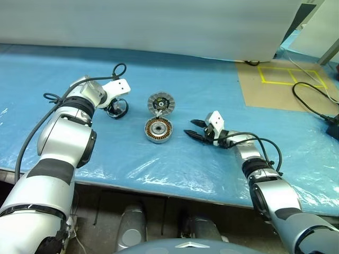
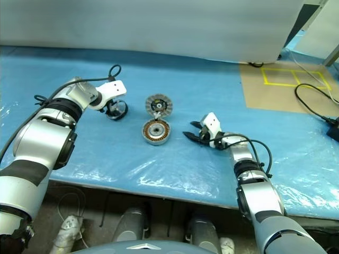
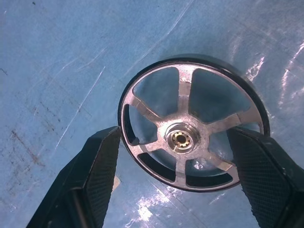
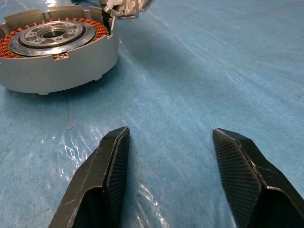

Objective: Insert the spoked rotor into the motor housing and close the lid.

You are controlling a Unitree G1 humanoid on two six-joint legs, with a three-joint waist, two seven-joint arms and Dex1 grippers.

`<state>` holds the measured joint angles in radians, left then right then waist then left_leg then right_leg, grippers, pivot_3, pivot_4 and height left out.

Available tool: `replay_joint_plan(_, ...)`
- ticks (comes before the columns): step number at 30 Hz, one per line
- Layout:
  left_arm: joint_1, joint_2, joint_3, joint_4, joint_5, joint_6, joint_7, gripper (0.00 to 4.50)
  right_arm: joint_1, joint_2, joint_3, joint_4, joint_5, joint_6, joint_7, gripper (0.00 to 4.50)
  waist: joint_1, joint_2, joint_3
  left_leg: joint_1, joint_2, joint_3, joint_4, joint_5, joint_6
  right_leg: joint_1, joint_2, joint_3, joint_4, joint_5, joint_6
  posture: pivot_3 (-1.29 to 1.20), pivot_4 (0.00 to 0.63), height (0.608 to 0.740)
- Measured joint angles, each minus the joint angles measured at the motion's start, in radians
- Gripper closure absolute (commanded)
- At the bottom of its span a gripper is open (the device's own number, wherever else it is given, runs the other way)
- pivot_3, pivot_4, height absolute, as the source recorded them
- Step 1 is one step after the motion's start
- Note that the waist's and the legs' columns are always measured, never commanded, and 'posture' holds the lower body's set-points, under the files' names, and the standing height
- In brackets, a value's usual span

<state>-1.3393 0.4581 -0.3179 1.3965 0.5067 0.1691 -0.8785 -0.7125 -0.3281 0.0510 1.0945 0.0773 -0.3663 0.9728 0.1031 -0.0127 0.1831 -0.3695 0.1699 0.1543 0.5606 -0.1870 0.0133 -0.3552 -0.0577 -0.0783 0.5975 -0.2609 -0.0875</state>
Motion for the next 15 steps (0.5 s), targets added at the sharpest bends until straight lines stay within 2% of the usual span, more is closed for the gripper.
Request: replay_joint_plan(15, 0.026, 0.001, -0.003, 0.0, 0.013, -0.01, 0.007, 0.75, -0.004, -0.004, 0.0, 0.0, -0.004, -0.002, -0.017, 1.6, -0.002, 0.0, 0.0, 0.001, 0.0, 0.001, -0.007, 0.0, 0.0, 0.001, 0.0, 0.0, -0.008, 0.0, 0.0, 0.0, 0.15, 0.74)
